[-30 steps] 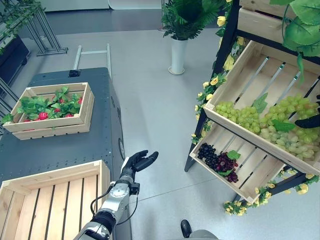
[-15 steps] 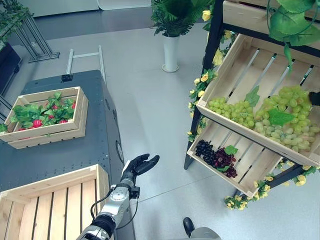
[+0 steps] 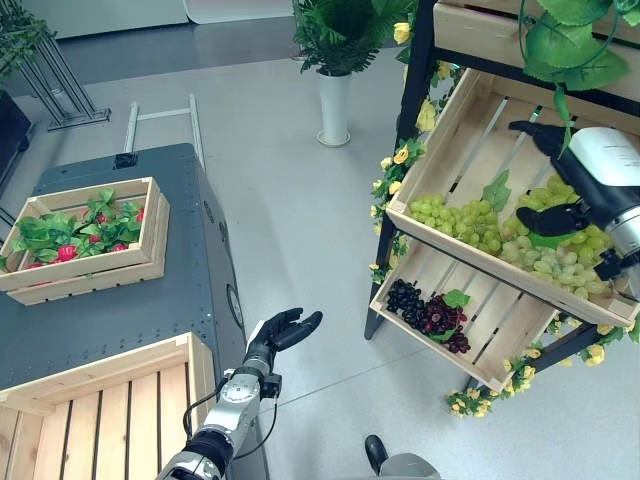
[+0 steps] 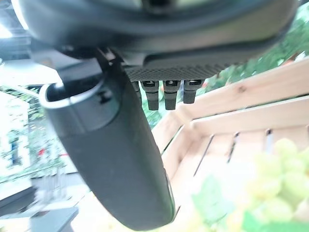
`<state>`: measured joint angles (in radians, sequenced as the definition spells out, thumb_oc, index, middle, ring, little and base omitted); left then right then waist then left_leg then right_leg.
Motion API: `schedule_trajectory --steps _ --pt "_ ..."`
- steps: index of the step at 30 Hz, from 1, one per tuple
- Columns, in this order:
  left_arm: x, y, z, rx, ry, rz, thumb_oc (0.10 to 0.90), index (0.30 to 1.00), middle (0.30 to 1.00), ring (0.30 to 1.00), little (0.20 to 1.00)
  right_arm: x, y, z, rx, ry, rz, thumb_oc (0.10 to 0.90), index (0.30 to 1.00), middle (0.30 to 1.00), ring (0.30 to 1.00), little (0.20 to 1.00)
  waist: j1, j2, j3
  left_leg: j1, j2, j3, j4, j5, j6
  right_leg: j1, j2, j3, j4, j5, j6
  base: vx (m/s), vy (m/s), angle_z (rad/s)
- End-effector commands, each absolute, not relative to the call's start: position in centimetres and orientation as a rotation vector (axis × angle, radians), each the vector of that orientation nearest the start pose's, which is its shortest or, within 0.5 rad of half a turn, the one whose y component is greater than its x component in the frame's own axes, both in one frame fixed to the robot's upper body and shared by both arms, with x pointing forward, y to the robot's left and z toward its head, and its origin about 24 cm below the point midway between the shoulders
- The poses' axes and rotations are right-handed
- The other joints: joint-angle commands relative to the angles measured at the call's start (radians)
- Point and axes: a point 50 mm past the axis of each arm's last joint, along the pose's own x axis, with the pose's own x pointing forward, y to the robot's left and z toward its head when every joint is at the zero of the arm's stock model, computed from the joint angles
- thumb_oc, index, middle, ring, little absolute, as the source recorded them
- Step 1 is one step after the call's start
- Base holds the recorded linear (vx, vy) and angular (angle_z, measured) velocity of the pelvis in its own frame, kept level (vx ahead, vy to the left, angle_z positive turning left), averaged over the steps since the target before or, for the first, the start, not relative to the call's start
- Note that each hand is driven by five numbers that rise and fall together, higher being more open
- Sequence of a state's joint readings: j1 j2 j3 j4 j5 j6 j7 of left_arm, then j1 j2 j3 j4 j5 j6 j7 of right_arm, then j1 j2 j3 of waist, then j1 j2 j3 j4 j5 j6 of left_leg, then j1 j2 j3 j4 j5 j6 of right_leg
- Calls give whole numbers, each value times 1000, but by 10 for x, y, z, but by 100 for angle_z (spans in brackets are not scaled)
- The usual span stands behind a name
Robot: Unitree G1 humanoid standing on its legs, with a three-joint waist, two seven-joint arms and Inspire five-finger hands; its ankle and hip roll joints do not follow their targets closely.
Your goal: Pick up the fruits from the basket on one side to the basket on the other side
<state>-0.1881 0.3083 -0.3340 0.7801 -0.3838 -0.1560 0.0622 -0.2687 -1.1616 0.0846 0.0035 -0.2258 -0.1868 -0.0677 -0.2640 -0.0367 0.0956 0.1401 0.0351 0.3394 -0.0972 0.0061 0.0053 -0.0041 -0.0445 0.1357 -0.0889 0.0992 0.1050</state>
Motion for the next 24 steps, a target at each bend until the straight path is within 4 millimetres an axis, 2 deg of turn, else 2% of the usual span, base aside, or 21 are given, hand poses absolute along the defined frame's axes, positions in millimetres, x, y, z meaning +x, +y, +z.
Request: schedule_trajectory --steps 1,2,6,13,14,15,16,18,24 --pt "258 195 -59 117 408 -26 800 900 900 900 900 270 -265 262 -1267 -654 -12 800 900 900 900 900 11 -11 -98 24 -14 -12 11 -105 17 29 43 5 5 -31 -5 65 43 -3" --pt "257 194 -60 114 412 -28 800 900 900 900 900 268 -261 261 -1265 -664 15 800 900 900 900 900 9 -3 -100 32 -16 -24 10 -125 19 38 42 3 4 -46 2 66 45 -1" --pt "253 192 -65 106 430 -18 800 900 900 900 900 255 -232 256 -1225 -749 177 800 900 900 900 900 7 1 -95 35 -16 -19 10 -126 22 40 40 1 5 -48 4 16 11 0" --pt "237 192 -81 111 499 21 800 900 900 900 900 238 -197 245 -1084 -863 387 800 900 900 900 900 17 3 -95 34 -17 -20 10 -124 22 42 35 -14 5 -51 4 -10 -17 0" --pt "234 192 -84 113 501 39 800 900 900 900 900 236 -188 238 -1015 -867 446 800 900 900 900 900 24 -3 -92 25 -16 -10 10 -102 20 32 36 -17 8 -36 -3 -5 -40 1" --pt "233 191 -85 110 497 45 800 900 900 900 900 235 -186 235 -1000 -866 460 800 900 900 900 900 25 3 -94 33 -17 -22 10 -121 21 42 34 -20 6 -51 3 -72 -102 -1" --pt "230 191 -86 101 482 75 800 900 900 900 900 233 -179 227 -969 -869 498 800 900 900 900 900 31 -5 -92 24 -15 -12 10 -101 19 32 33 -23 8 -38 -4 -6 -52 1" --pt "226 192 -89 115 488 118 800 900 900 900 900 231 -172 216 -917 -855 551 800 900 900 900 900 38 -7 -90 24 -15 -16 10 -101 20 35 32 -28 8 -39 -5 -38 -77 2" --pt "191 201 -114 158 611 157 800 900 900 900 900 233 -152 173 -701 -682 676 800 900 900 900 900 72 -16 -82 18 -12 -42 10 -92 15 39 25 -64 12 -45 -10 -4 -63 4"
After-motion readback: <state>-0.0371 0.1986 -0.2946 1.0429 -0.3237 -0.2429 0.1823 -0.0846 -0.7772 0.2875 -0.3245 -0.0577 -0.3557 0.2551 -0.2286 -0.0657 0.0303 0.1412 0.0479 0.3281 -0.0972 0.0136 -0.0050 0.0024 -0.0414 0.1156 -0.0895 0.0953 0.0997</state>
